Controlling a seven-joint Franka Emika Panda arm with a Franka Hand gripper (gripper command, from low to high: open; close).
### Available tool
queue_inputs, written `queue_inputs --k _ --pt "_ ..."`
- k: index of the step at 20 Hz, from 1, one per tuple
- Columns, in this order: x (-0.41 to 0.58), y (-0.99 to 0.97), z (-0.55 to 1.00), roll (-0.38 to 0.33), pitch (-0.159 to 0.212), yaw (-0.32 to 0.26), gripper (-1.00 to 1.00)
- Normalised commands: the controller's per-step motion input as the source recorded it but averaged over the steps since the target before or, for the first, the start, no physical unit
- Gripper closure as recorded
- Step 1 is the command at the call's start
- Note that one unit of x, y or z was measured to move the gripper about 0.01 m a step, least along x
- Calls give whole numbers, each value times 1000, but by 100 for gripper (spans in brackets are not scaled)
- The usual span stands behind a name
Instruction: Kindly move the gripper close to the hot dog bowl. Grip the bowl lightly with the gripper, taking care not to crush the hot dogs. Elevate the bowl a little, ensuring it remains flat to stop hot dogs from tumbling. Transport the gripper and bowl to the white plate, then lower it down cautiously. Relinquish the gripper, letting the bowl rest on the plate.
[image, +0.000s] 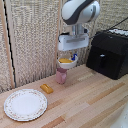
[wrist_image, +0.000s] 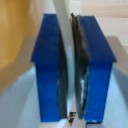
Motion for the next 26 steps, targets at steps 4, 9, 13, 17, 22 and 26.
queue_inputs --k 4,9,13,17,22,26 --pt "416 886 214 -7 0 0 100" --pt "343 929 27 -13 0 0 100" --pt "276 968 -34 -20 2 0 100" --pt "317 959 -136 -24 27 7 100" --pt "322 806 -334 -66 49 42 100" --pt "276 451 -435 -90 0 53 100"
